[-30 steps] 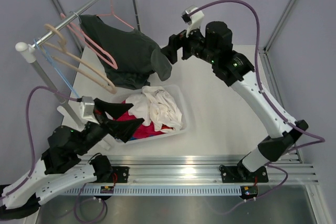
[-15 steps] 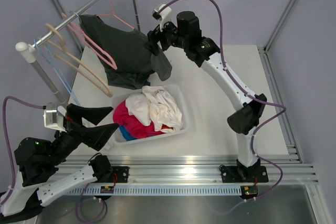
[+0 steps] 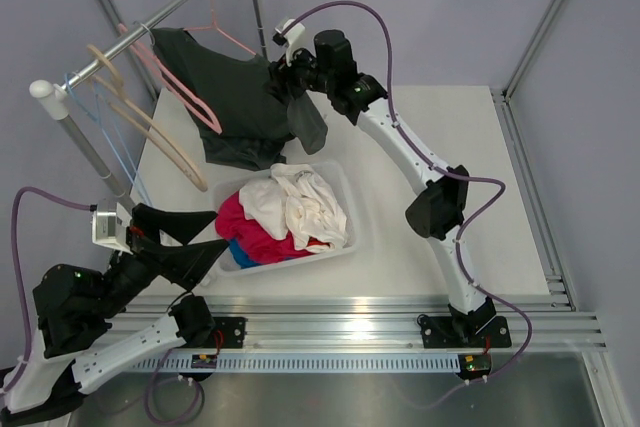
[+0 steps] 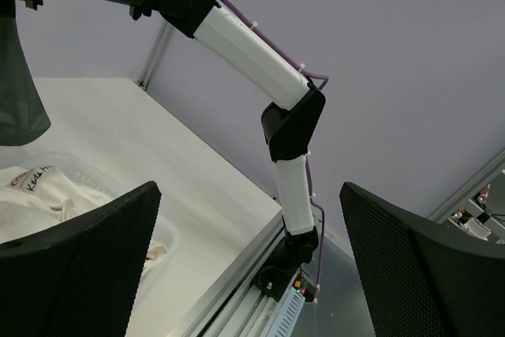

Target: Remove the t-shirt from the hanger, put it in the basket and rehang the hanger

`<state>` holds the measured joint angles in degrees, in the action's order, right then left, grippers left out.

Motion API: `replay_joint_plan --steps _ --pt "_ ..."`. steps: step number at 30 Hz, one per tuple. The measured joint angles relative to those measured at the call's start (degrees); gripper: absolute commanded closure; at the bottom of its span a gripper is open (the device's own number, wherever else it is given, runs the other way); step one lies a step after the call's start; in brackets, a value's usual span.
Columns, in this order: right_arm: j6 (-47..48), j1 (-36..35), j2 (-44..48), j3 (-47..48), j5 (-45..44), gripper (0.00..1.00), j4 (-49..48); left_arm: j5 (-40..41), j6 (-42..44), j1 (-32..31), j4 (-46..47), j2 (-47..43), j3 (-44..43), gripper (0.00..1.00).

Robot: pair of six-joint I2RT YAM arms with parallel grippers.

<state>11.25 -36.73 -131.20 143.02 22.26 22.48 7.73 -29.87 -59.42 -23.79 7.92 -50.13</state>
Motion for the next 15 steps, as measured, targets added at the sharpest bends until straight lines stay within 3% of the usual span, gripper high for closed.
replay_joint_plan --steps 7,15 --pt "0.00 0.00 -3.19 0.00 1.36 0.70 -1.75 0.50 0.00 0.00 -1.05 -0.46 0.76 0.01" --pt "-0.61 0.00 -3.34 -1.07 0.92 0.94 -5.99 1.42 0.04 0.00 -1.29 -0.63 1.03 0.01"
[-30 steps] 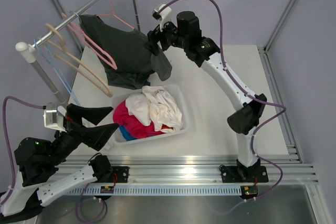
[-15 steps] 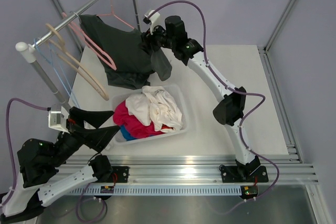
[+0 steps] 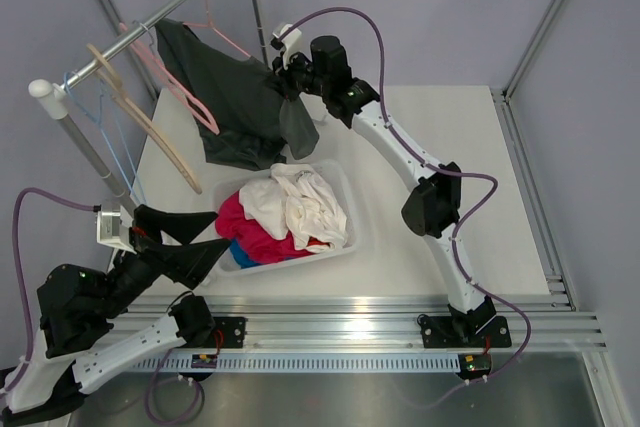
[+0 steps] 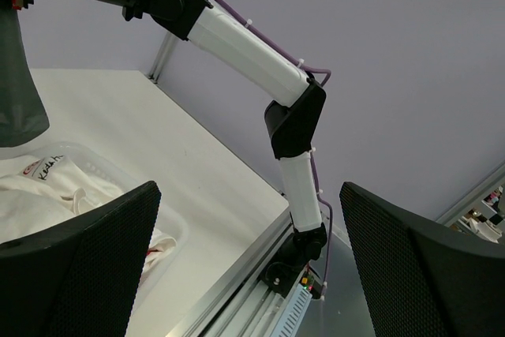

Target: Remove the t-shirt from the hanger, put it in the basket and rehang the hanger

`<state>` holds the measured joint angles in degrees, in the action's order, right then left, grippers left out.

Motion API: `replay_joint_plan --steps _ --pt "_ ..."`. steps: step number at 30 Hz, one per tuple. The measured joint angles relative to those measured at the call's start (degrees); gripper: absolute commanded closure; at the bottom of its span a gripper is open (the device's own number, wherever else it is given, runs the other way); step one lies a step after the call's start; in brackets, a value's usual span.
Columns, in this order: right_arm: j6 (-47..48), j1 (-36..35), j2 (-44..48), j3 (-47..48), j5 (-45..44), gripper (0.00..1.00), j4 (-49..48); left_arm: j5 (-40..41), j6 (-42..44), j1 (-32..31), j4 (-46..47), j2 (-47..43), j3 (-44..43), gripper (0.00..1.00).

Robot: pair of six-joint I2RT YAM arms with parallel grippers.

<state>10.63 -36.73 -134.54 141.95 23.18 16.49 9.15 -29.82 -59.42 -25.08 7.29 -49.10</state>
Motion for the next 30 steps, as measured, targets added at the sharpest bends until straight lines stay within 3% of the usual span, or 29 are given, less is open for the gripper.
replay_joint_plan --steps 2,16,24,30 --pt "-0.28 0.02 0.02 -0.81 -0.07 1.00 -1.16 0.35 0.00 0.00 -0.37 -0.24 0.28 0.01" --pt "-2.32 0.04 4.44 -5.33 -3.39 1.00 -6.36 1.95 0.07 0.00 -1.51 -0.46 0.90 0.01" --pt "-2.51 0.07 6.64 -5.03 -5.55 1.00 -5.99 2.86 0.81 0.00 -2.34 -0.85 0.94 0.01" --pt "-1.90 0.70 12.61 -10.47 -7.10 1.00 -4.00 2.27 2.91 0.00 -2.03 -0.26 0.92 0.01"
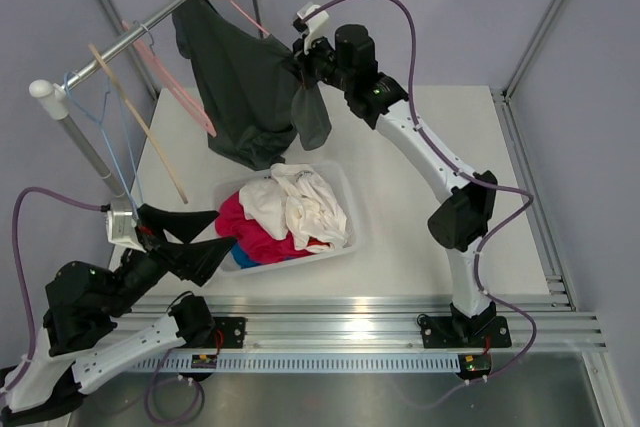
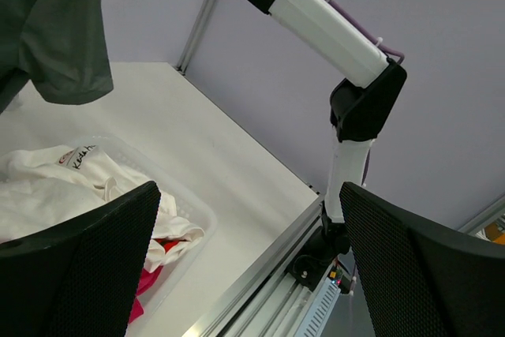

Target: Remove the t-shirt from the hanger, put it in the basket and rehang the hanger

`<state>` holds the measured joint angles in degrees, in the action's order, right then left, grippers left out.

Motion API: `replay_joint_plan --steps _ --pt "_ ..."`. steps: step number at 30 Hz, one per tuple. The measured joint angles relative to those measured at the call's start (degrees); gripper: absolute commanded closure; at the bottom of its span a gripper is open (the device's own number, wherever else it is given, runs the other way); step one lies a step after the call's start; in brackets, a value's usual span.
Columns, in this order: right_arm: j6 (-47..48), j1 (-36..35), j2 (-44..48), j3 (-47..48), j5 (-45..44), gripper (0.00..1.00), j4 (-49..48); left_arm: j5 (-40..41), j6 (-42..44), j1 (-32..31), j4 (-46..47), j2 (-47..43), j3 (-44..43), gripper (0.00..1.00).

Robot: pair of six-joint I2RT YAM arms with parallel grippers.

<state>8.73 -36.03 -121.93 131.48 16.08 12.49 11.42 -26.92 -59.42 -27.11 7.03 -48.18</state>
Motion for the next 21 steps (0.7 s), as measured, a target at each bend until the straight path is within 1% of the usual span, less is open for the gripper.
replay_joint_plan --steps 5,13,17,19,21 --pt "0.31 2.23 8.35 -10.75 -0.61 1.00 0.50 -0.39 1.53 0.00 0.63 2.91 -0.09 0.01" --pt "1.55 9.14 21.55 -28.65 -2.14 1.00 1.22 -2.51 3.50 0.00 3.26 8.20 -0.28 0.01" --pt "2.21 10.29 26.64 -34.29 -4.20 1.00 2.10 -2.86 4.79 0.00 5.25 10.12 -0.31 0.01" --pt "2.16 10.60 28.61 -35.32 -5.68 1.00 3.52 -3.23 5.97 0.00 5.29 12.09 -1.14 0.01" --pt "1.75 11.78 30.69 -35.28 -7.02 1.00 6.27 -3.98 7.50 0.00 3.45 15.87 -4.09 0.01"
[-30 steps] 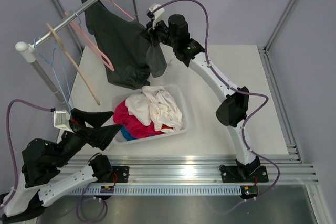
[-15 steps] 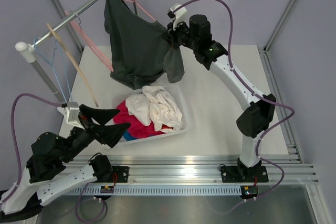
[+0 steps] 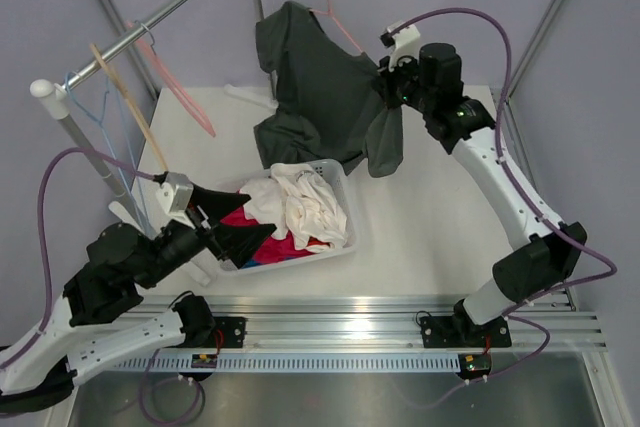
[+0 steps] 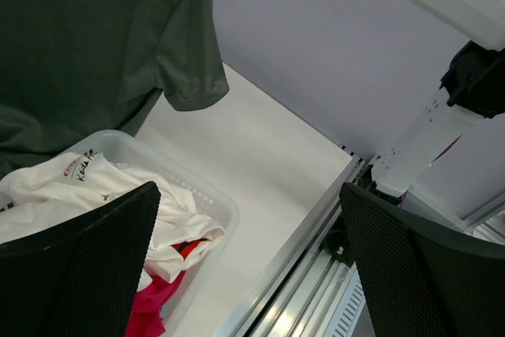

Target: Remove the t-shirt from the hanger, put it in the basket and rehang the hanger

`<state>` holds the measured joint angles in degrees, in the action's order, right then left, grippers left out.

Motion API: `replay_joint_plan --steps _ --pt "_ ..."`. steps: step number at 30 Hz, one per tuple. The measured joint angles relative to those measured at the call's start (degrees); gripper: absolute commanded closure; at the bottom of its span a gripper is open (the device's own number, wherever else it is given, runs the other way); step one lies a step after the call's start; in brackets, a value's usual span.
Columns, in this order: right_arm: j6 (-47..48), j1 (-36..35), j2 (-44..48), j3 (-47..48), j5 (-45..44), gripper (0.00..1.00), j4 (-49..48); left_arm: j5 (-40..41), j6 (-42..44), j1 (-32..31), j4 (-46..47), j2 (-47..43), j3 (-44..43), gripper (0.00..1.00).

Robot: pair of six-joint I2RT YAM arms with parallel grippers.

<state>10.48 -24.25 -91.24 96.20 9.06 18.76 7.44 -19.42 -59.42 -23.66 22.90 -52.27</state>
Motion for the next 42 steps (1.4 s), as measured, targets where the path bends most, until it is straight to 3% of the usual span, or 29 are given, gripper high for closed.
replay_joint_plan --steps 7,13,18,26,36,42 --pt "-2.86 5.73 11.32 3.54 -3.93 1.00 16.13 -2.25 2.67 0.00 -3.61 13.77 -12.81 0.01" --pt "-3.80 5.33 31.76 -3.37 -8.66 1.00 21.38 -6.71 3.82 0.00 -3.21 15.91 -14.67 0.01" --pt "-7.04 5.35 42.58 -7.02 -8.74 1.00 26.53 -9.70 5.09 0.00 -2.23 16.04 -16.81 0.01" --pt "-10.80 5.35 52.37 -8.44 4.98 1.00 33.20 -16.00 8.57 0.00 -1.88 19.54 -23.28 0.01" --pt "-14.47 5.35 63.82 -36.04 22.14 1.00 27.78 -19.65 15.23 0.00 -5.38 26.75 -30.99 0.01" --pt "-14.88 5.33 66.77 -40.85 30.84 1.00 22.34 -19.23 18.21 0.00 -10.05 31.34 -36.13 0.01"
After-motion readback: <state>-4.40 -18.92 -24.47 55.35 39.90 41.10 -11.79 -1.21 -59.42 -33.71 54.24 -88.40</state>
